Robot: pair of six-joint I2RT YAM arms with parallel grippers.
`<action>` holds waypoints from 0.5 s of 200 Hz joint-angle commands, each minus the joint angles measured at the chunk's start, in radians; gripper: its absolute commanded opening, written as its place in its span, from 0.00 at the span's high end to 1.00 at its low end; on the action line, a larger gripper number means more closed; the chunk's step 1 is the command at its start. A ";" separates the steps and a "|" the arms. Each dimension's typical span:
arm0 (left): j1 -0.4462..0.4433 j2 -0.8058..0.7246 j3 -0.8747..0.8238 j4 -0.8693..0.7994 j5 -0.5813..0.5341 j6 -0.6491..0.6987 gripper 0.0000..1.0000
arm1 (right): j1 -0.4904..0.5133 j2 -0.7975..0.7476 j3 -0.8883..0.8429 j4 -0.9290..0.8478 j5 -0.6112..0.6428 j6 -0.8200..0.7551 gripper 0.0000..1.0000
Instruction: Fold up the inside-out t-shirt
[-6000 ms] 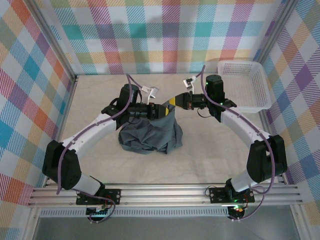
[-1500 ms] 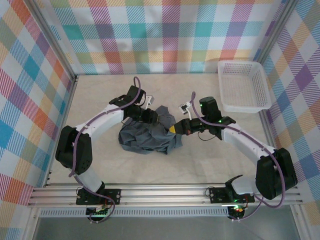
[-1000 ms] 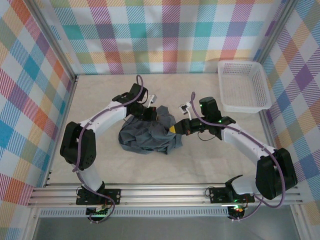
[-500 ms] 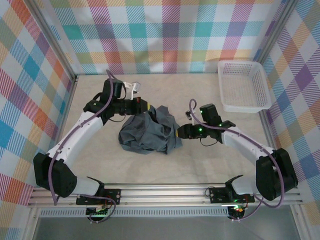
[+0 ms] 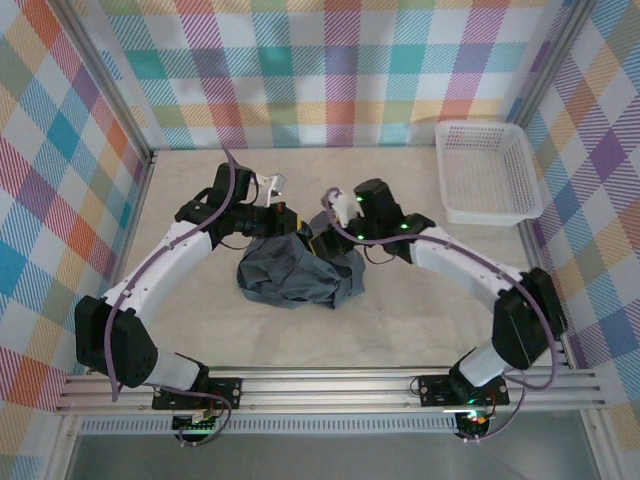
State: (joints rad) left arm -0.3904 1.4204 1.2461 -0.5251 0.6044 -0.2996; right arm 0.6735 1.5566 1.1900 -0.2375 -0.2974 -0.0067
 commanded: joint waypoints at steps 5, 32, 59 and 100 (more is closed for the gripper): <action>-0.010 -0.025 0.026 -0.028 -0.002 0.019 1.00 | 0.036 0.070 0.079 -0.024 0.090 -0.060 0.23; -0.010 -0.031 0.026 -0.040 -0.037 0.019 1.00 | 0.066 0.124 0.122 -0.066 0.252 -0.067 0.25; -0.007 -0.056 0.039 -0.084 -0.115 0.048 1.00 | 0.062 0.114 0.148 -0.194 0.478 -0.020 0.31; 0.005 -0.081 0.038 -0.104 -0.136 0.070 1.00 | 0.025 0.058 0.123 -0.357 0.421 -0.027 0.53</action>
State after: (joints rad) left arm -0.3901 1.3758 1.2499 -0.5987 0.4957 -0.2634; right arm 0.7189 1.6623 1.3045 -0.4473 0.1017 -0.0326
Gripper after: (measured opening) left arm 0.050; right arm 0.558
